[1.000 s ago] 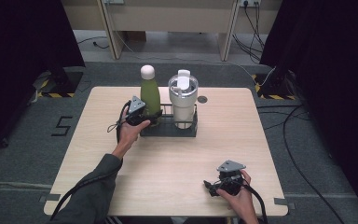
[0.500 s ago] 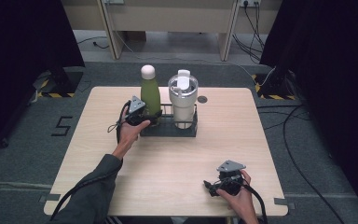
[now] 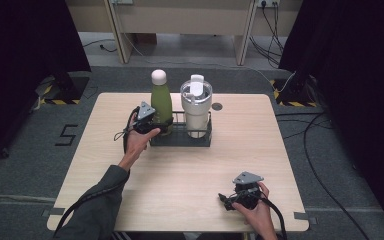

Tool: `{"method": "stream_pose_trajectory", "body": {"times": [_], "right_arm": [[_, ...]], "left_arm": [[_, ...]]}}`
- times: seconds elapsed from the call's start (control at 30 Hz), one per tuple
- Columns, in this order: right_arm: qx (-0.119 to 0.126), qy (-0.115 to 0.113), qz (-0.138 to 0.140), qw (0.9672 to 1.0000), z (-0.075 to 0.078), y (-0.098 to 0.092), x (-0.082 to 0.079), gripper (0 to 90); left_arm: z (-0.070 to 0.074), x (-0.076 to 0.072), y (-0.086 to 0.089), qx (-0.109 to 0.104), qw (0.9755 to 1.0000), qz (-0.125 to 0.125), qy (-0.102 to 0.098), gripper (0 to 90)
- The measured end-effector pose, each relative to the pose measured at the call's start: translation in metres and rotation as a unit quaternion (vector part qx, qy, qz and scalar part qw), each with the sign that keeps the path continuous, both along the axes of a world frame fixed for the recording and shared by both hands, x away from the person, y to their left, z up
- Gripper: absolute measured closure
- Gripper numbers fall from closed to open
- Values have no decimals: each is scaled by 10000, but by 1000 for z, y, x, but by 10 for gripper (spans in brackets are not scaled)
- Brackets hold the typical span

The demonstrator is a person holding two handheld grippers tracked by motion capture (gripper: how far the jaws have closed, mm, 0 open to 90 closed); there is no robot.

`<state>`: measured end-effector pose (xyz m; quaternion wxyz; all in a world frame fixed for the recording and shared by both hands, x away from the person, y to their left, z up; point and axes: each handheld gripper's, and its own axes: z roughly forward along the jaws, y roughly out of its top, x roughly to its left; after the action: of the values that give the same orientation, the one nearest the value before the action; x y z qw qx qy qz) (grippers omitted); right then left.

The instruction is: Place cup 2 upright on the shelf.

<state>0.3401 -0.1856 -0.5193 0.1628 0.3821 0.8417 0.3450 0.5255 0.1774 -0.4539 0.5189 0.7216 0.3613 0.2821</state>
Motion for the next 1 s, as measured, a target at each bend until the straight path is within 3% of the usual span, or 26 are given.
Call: {"method": "stream_pose_trajectory", "body": {"times": [0.23, 1.0], "right_arm": [[-8, 2, 2, 10000, 0, 0, 0, 40], [-9, -3, 5, 10000, 0, 0, 0, 40]], "left_arm": [[2, -1, 2, -55, 9999, 7, 117, 145], [4, -10, 8, 58, 9998, 1, 181, 146]]}}
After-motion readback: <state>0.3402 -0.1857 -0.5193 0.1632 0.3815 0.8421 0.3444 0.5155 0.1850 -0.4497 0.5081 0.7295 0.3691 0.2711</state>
